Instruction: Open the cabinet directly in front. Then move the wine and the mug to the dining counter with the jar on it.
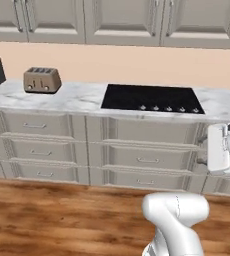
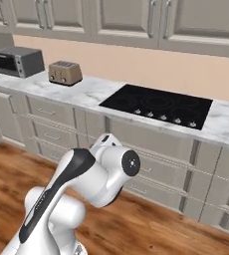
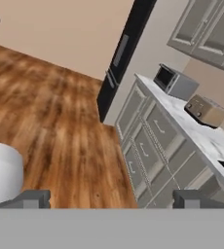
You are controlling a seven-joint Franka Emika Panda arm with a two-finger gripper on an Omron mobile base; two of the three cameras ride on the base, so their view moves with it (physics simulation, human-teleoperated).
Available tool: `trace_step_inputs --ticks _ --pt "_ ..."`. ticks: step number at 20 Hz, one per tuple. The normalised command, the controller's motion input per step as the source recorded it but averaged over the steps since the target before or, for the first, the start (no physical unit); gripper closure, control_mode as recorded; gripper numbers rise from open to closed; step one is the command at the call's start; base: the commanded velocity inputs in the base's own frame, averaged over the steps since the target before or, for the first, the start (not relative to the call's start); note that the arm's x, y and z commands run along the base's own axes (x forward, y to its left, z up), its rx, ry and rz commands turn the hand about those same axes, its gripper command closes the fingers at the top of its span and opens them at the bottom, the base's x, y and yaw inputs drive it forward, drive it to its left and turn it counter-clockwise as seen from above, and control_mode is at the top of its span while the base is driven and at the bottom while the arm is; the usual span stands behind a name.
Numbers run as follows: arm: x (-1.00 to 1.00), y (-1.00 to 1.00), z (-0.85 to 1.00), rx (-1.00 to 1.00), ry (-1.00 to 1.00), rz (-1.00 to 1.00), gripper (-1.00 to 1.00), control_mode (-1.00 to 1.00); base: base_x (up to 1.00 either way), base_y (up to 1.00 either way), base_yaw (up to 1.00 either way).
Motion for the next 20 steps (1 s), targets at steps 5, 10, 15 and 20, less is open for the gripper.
trace_step_inputs --ticks 5,10,15,20 --pt "0.0 0.0 0.0 0.0 0.0 0.0 -1.0 1.0 0.0 -0.15 -0.32" --pt "0.0 0.0 0.0 0.0 0.0 0.0 -1.0 1.0 0.05 -0.11 -0.29" --pt "0.0 0.0 0.0 0.0 0.0 0.0 -1.0 1.0 0.31 -0.13 -0.16" --pt "0.0 0.0 0.0 0.0 0.0 0.0 -1.0 1.0 0.42 -0.17 -0.08"
